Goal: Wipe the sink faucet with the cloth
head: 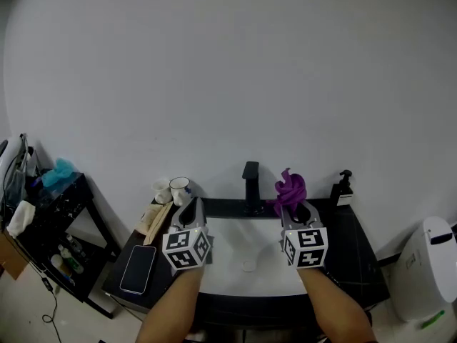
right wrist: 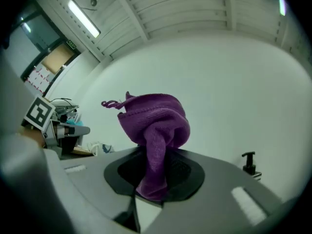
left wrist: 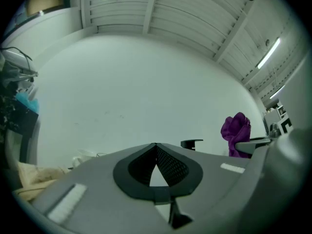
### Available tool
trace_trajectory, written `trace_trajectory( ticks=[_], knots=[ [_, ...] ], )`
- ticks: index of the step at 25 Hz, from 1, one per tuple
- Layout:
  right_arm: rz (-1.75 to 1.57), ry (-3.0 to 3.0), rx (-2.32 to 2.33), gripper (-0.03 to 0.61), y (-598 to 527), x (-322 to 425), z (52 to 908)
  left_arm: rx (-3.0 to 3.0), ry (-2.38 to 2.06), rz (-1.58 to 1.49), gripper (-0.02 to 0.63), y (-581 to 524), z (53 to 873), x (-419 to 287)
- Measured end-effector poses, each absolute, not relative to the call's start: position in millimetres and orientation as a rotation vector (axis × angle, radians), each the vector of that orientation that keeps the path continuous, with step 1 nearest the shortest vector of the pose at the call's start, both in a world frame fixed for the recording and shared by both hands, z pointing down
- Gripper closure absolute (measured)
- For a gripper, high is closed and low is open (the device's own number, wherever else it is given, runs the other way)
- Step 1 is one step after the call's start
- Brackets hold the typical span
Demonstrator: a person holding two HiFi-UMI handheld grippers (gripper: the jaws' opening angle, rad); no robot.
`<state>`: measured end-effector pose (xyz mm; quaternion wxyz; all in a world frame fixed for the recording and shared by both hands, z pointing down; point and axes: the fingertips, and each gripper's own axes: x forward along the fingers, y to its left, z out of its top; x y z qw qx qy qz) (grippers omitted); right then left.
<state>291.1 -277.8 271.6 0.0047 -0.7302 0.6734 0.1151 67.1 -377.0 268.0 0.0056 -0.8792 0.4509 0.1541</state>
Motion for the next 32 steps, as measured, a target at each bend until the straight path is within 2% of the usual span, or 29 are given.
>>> trace_trajectory(
  ticks=[3, 16, 32],
  knots=[
    [0.223, 2.086, -2.301, 0.497, -283.3, 305.0, 298.6, -2.790, 1.333, 0.370, 0.597, -372.7, 281.7, 89.5],
    [0.226, 2.135, -2.381, 0.499, -290.1, 314.3, 317.2, -2.739, 1.171, 0.127, 0.597, -361.2, 296.3, 127.3],
    [0.286, 2.157, -2.378, 0.499, -292.2, 308.9, 317.0, -2.747, 1.159, 0.126, 0.596, -359.0, 296.5, 128.2]
  ],
)
